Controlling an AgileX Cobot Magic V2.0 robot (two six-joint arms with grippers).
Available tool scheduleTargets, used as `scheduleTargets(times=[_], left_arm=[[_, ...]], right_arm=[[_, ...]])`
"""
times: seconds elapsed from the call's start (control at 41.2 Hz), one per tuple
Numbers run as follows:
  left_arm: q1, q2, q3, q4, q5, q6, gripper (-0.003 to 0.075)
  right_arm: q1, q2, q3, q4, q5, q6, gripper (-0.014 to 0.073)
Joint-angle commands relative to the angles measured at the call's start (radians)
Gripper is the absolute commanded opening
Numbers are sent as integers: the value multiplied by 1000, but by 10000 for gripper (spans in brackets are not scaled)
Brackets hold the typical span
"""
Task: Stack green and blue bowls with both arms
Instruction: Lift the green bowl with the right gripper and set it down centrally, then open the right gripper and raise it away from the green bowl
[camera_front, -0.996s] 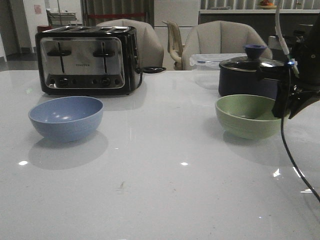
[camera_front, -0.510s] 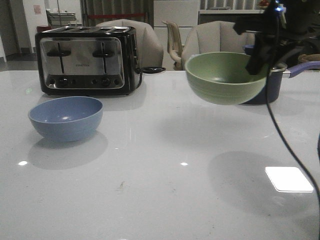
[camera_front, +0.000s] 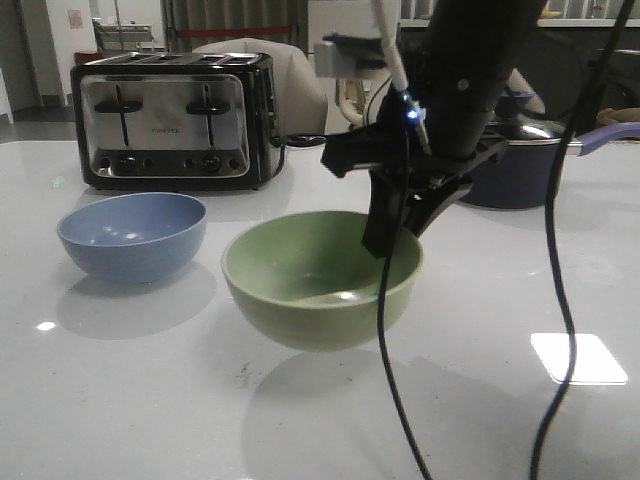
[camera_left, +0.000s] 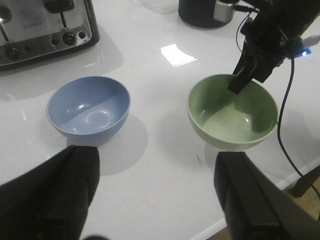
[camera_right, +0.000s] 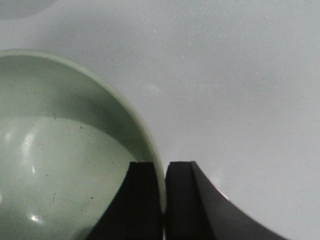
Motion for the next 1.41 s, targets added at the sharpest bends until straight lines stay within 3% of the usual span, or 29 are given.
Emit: scheduleTargets(times=[0.0, 0.097, 0.267, 0.364, 0.656, 0.899, 1.384], left_arm=[[-7, 8, -27, -26, -76, 2, 527], [-7, 8, -27, -26, -76, 2, 527], [-7, 8, -27, -26, -76, 2, 527], [-7, 8, -27, -26, -76, 2, 527], [-7, 8, -27, -26, -76, 2, 527], [-7, 8, -27, -26, -76, 2, 527], [-7, 8, -27, -26, -72, 2, 527]], right_arm=[[6, -16, -20, 30, -55, -13, 68], [6, 3, -20, 30, -83, -13, 123], [6, 4, -20, 30, -98, -13, 412], [6, -3, -31, 30, -86, -13, 499], [7, -227, 54, 57, -81, -13, 437], [9, -502, 243, -28, -52, -32, 424], [9, -1036, 584, -35, -59, -32, 424]])
